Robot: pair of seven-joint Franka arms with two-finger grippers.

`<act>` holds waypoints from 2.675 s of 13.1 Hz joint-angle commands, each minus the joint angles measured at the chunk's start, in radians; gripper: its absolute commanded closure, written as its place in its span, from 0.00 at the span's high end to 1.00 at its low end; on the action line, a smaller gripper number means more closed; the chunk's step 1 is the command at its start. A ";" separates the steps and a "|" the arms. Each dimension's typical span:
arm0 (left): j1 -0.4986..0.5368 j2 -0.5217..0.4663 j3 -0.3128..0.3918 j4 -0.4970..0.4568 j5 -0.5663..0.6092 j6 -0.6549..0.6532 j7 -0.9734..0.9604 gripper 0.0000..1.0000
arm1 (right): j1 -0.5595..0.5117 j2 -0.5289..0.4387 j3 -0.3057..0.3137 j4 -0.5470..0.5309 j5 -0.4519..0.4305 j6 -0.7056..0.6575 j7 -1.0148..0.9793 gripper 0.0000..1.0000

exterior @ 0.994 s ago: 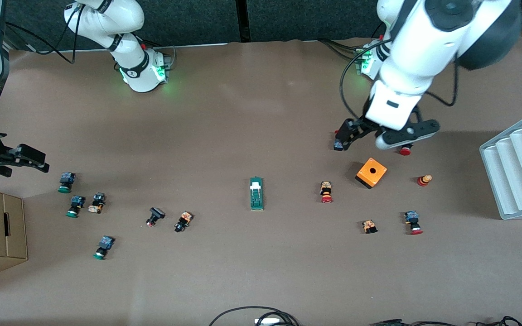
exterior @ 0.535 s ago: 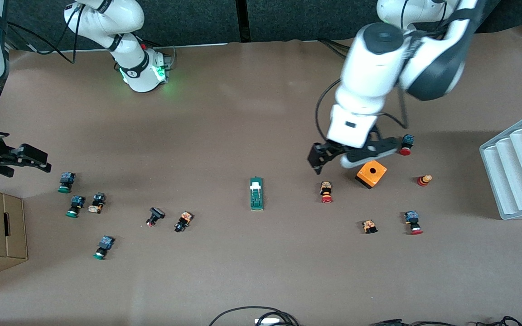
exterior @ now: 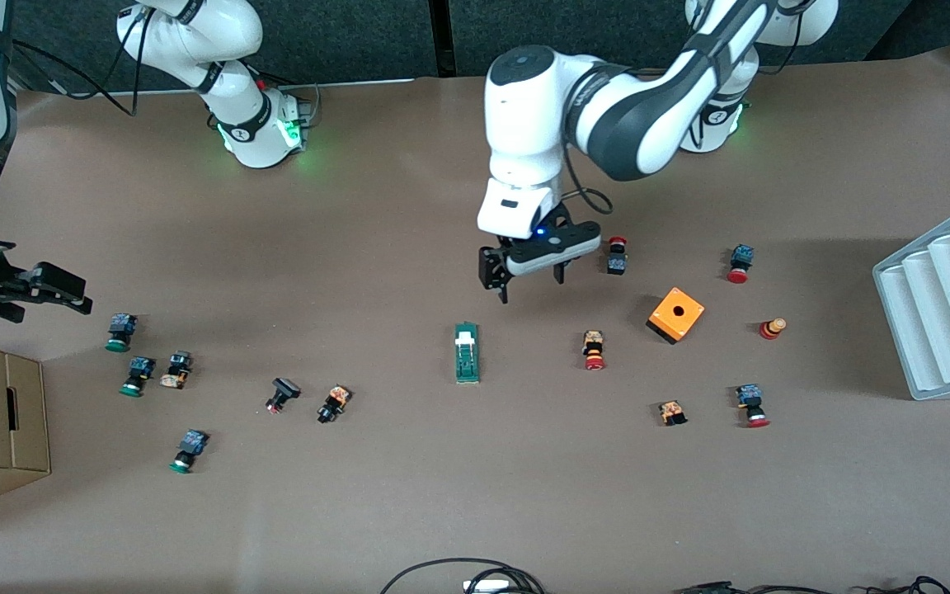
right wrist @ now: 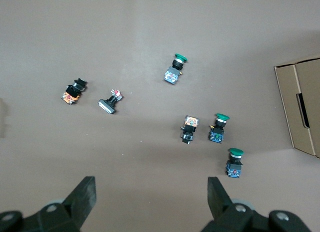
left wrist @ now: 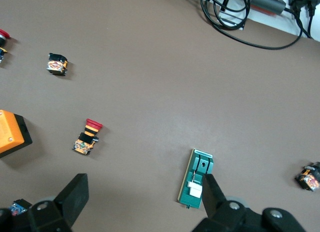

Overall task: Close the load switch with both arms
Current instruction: 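Move the left gripper over the green load switch, then lower the left gripper and grasp the green switch body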

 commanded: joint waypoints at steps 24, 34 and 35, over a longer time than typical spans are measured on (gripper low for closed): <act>-0.331 0.583 0.049 0.009 1.307 -0.084 -0.995 1.00 | -0.003 -0.002 -0.001 0.008 0.018 0.003 -0.004 1.00; -0.413 0.641 0.124 0.020 1.371 -0.184 -0.997 0.97 | -0.006 0.007 -0.008 0.006 0.016 -0.004 0.004 1.00; -0.414 0.641 0.124 0.020 1.371 -0.184 -1.000 0.95 | -0.006 0.012 -0.008 0.006 0.016 -0.005 0.005 1.00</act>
